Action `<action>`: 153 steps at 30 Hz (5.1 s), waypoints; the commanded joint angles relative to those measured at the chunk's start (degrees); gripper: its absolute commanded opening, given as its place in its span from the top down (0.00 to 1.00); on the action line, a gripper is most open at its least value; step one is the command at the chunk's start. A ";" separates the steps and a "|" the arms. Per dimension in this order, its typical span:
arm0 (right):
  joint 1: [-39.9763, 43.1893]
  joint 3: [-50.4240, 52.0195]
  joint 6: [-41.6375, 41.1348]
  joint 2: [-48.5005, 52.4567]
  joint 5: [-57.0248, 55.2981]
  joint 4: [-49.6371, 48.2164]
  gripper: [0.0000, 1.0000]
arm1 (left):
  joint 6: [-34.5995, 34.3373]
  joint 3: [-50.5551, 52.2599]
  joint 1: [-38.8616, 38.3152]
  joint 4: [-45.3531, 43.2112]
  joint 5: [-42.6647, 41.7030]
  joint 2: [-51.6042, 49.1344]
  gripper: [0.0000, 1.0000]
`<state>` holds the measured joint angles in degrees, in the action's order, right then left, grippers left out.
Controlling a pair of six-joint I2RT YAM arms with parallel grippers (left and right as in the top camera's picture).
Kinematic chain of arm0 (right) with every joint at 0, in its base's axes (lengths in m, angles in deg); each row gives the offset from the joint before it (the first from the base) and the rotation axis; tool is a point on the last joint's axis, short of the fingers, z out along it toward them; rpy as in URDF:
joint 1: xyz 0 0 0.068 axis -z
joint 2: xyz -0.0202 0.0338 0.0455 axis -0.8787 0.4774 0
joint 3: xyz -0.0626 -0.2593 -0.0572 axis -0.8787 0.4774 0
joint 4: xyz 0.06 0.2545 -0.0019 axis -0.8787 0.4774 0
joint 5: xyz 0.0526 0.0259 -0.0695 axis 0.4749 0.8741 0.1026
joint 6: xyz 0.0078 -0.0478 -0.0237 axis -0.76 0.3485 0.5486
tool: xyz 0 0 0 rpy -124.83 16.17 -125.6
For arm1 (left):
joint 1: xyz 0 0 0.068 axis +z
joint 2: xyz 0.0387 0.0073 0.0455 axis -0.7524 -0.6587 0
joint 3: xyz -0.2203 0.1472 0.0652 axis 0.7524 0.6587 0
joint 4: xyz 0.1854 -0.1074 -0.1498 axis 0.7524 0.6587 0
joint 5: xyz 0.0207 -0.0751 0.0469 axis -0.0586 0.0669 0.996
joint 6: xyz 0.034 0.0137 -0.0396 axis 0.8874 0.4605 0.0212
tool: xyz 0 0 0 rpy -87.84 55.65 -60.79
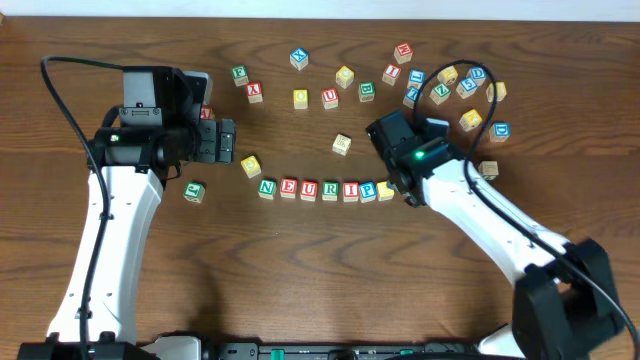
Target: Spell out NEURIPS
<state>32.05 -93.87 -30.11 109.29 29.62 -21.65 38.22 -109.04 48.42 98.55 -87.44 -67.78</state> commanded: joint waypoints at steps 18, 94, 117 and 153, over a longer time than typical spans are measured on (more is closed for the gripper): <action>0.24 1.49 -0.09 10.38 5.14 -5.81 0.99 | 0.13 -1.18 0.22 0.00 -0.07 0.11 0.04; -1.73 1.49 4.04 10.38 7.87 -12.33 0.99 | 0.15 -1.18 0.22 0.00 -0.07 0.11 0.04; -1.79 1.49 4.48 10.38 11.65 -12.52 0.99 | 0.13 -1.18 0.22 0.00 -0.07 0.11 0.04; -3.37 1.49 4.50 10.38 14.01 -14.51 0.99 | 0.15 -1.18 0.20 0.00 -0.04 0.09 0.04</action>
<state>29.08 -92.54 -26.09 119.41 43.71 -36.01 38.24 -109.04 48.42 98.53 -87.44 -67.78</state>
